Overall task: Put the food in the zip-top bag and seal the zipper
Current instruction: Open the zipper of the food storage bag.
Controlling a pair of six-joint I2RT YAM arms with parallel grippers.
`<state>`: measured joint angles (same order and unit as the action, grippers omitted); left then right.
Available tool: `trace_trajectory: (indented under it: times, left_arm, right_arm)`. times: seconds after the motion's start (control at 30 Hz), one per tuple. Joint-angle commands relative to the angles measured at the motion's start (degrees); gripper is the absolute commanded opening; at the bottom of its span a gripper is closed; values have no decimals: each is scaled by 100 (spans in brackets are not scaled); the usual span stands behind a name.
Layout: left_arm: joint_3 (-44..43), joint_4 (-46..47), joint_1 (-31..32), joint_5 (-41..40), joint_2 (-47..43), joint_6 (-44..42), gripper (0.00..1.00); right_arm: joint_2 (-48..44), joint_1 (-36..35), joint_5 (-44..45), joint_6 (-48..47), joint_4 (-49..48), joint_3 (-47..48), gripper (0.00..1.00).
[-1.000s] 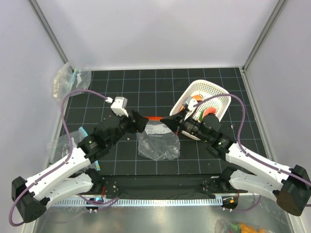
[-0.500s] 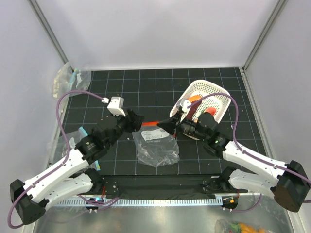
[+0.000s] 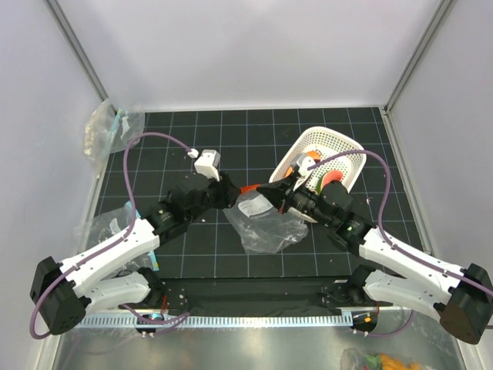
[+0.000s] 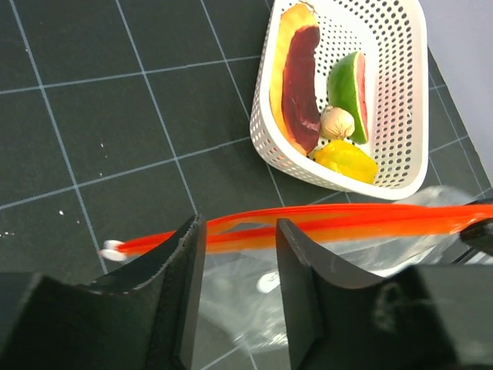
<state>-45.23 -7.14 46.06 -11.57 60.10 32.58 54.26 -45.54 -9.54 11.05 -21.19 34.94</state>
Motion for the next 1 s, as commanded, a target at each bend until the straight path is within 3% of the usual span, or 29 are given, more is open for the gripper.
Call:
trace_trajectory:
  times: [0.0, 0.13, 0.23, 0.33, 0.53, 0.57, 0.6, 0.73, 0.83, 0.97]
  left_arm:
    - [-275, 55, -1, 200, 72, 29, 44]
    - [-232, 19, 8, 173, -41, 108, 46]
    - [-170, 63, -1, 182, -156, 109, 65]
    - [-170, 90, -1, 313, -226, -32, 77]
    - [-47, 431, -1, 620, -323, -374, 79]
    - [92, 598, -1, 1056, -393, -714, 92]
    - [181, 1008, 17, 1130, -428, -909, 95]
    - [778, 1934, 61, 1053, -595, -1394, 86]
    - [1183, 2461, 61, 631, -718, -1780, 85]
    - [1517, 3068, 166, 973, -631, -2650, 89]
  right_arm:
    - [-188, -17, 417, -50, -263, -4, 5]
    - [-188, -25, 620, -59, -61, 83, 5]
    - [-153, -34, 874, -33, -52, 66, 6]
    - [-109, -34, 822, -15, 18, 127, 6]
    - [-161, -25, 858, 108, -69, 66, 6]
    - [-153, -25, 823, 143, -52, 74, 6]
    - [-144, -25, 761, 187, -61, 83, 6]
    - [-74, -25, 629, 240, -26, 153, 6]
    - [-47, -25, 550, 257, 88, 224, 6]
    - [-38, -25, 497, 275, 89, 242, 6]
